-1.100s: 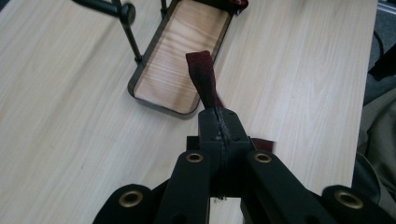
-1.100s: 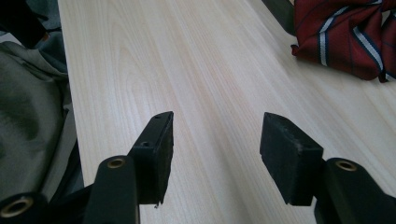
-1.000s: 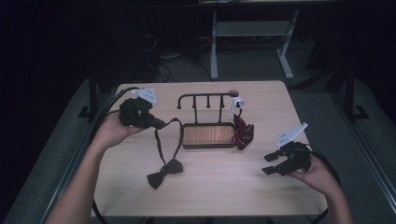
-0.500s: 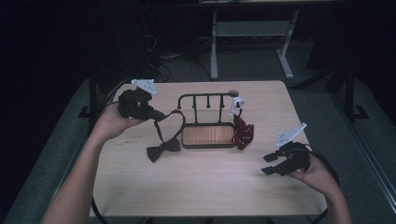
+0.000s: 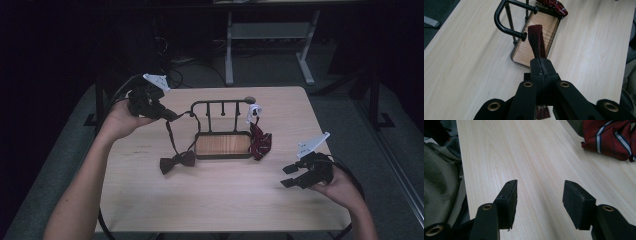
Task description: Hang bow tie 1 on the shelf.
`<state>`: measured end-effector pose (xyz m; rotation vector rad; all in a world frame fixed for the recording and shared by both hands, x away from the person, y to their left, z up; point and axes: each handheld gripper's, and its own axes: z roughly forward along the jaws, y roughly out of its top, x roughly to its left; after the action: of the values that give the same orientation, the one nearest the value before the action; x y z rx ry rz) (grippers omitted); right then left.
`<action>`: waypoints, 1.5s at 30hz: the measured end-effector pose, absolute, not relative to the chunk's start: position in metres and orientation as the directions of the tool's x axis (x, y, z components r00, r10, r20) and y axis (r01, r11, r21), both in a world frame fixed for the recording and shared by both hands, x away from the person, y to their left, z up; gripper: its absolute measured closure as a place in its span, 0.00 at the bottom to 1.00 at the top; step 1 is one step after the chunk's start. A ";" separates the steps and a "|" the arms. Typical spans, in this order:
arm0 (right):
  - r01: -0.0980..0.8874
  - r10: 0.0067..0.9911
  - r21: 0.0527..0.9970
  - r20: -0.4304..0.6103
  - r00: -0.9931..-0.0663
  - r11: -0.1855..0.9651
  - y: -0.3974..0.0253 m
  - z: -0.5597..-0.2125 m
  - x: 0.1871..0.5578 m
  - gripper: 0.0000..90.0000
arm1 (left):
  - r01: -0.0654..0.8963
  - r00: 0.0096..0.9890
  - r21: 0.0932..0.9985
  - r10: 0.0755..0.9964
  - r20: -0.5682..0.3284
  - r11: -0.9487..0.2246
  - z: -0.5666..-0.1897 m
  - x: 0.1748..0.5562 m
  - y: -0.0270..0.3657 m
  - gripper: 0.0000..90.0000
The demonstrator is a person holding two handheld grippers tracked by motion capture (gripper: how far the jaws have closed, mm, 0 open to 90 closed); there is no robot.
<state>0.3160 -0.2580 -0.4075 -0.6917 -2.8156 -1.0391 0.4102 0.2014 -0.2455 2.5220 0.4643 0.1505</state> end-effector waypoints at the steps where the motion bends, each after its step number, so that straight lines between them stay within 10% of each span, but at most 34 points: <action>1: 0.433 0.390 0.602 0.209 -0.897 0.671 -0.258 -0.408 0.316 0.50 | 0.298 0.932 0.549 0.362 0.009 -0.781 -0.245 0.412 0.200 1.00; 45: 0.433 0.392 0.608 0.209 -0.896 0.665 -0.260 -0.407 0.316 0.51 | 0.401 0.897 0.472 0.442 -0.026 -0.785 -0.263 0.457 0.197 0.98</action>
<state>0.3156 -0.2600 -0.4073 -0.6968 -2.8119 -1.0514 0.4575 0.1967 -0.2634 2.5835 0.6107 0.1178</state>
